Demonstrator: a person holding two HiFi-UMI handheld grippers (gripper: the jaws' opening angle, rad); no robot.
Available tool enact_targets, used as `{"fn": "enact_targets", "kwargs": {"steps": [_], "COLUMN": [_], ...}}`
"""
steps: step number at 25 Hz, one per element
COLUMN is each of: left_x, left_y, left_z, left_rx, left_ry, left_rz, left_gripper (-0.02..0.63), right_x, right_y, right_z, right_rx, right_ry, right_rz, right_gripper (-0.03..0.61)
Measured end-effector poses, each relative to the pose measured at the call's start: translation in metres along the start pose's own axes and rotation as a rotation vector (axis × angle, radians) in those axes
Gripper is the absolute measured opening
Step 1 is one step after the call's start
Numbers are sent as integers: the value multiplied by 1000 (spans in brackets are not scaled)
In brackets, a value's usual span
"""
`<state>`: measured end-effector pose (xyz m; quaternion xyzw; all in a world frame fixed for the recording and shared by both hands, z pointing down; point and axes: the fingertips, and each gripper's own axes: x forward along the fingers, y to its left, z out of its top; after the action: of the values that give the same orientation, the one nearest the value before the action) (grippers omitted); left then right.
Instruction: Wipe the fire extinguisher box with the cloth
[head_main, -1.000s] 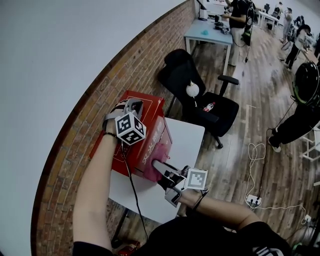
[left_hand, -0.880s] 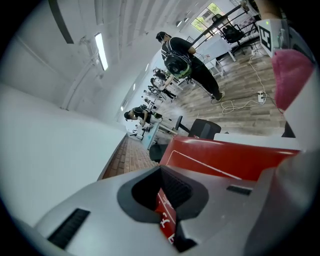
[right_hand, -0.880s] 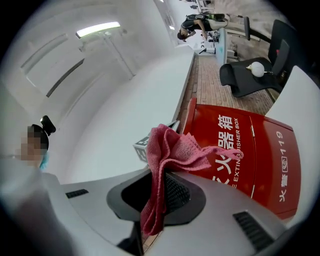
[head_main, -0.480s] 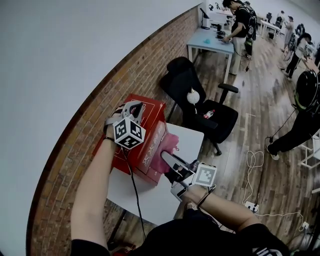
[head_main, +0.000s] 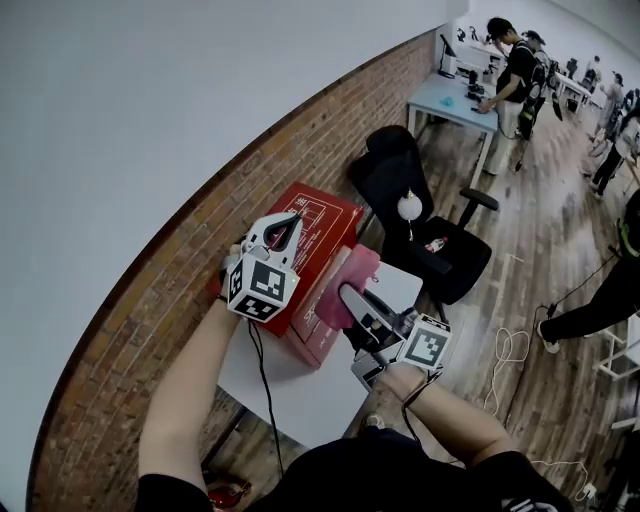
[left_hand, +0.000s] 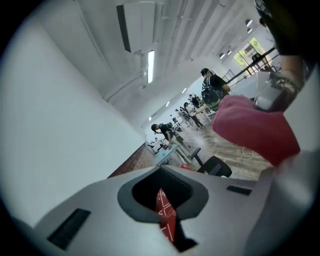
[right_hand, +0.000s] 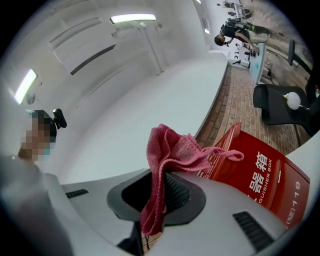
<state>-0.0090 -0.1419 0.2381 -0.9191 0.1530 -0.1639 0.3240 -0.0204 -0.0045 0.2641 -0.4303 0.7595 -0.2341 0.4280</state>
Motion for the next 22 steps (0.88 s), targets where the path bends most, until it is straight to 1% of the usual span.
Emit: {"fn": "enact_targets", "kwargs": {"steps": [4,7,11,13,16,19,22], "left_x": [-42,-74,-122,-144,-170,-193,-213], "left_y": [10,18,21,17,10,1,-11], "left_z": [0,-4,-13,-15,-22,-30,-35], "left_rx": [-145,-236,-349,-416,-543,-646,-759], "left_ry": [-47,-77,-84,-89,-102,-111,-138], "left_rz": [27,43,63,54,28,18,-16], "left_gripper": [29,29,29,29,29,29,29], "right_x": [16,31,47,50,55,59,60], "right_y": [15,26,48,60,71,81,91], "right_z": [-12,-24,-44,-52,-64,-80,-96], "right_rx": [-51,-77,-82,-74,-58,-41,-11], "right_ry": [54,102,178,200,232,291,344], "right_rz": [46,87,154,183,221,271,325], "right_gripper": [61,61,61,61,61,61,61]}}
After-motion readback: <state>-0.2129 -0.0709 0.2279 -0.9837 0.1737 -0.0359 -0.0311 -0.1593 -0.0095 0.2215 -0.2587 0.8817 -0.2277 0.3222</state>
